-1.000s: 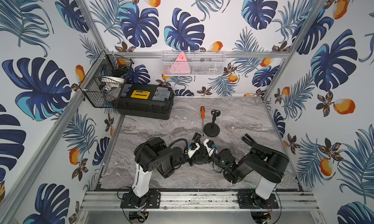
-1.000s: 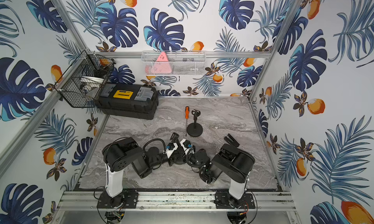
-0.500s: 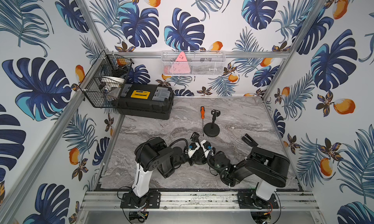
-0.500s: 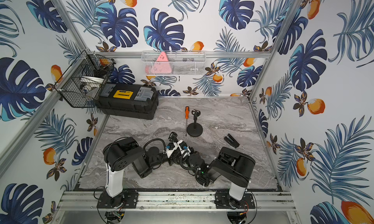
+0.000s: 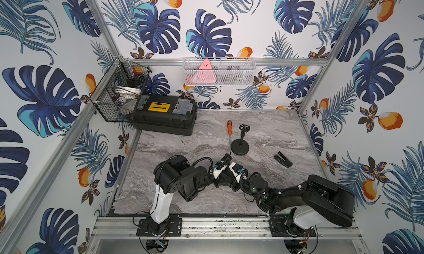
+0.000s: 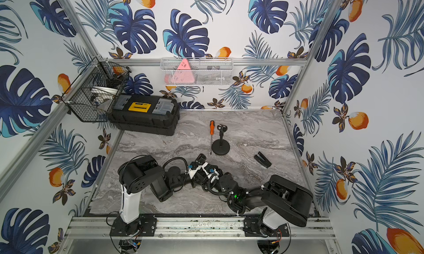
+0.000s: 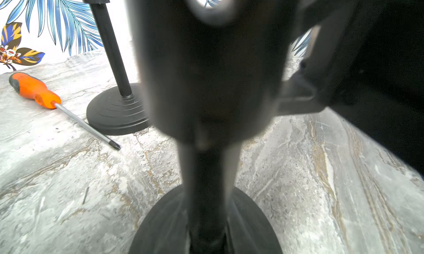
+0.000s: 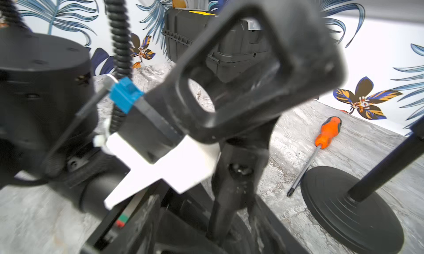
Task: Assemble a microphone stand
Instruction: Screw the microphone stand pole into the microphone stand base.
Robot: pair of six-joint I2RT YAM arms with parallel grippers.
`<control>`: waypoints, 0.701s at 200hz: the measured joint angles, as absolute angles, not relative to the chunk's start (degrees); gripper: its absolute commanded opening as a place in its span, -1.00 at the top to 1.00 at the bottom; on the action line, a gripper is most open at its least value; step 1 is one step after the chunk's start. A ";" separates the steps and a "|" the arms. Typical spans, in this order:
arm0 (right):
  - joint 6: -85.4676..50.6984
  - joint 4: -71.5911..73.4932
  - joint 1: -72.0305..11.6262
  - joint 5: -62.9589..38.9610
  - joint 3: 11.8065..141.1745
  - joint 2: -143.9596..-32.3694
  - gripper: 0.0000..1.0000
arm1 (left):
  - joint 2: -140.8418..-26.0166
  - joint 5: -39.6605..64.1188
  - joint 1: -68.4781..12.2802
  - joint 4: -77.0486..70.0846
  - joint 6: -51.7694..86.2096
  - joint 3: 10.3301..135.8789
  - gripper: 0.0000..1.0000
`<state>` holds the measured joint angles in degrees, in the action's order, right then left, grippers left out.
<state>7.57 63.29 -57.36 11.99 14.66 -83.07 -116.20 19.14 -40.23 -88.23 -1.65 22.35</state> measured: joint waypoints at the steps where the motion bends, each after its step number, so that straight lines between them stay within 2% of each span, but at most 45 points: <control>1: 7.60 63.13 -57.30 11.88 14.61 -82.85 -0.26 | -116.22 19.16 -40.23 -88.27 -1.65 22.35 0.69; 30: 8.19 56.75 -51.11 4.91 12.95 -75.22 -0.15 | -116.57 19.18 -40.25 -88.88 -1.83 22.24 0.69; 66: 8.25 50.46 -43.35 -7.44 12.29 -70.22 -0.16 | -117.08 19.22 -40.27 -89.73 -2.09 22.17 0.69; 140: 12.82 47.37 -38.65 -24.01 17.04 -77.47 -0.08 | -117.14 19.51 -40.27 -89.89 -2.79 22.17 0.69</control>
<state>12.82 47.37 -38.65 -24.01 17.04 -77.47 -117.14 19.51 -40.27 -89.89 -2.79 22.17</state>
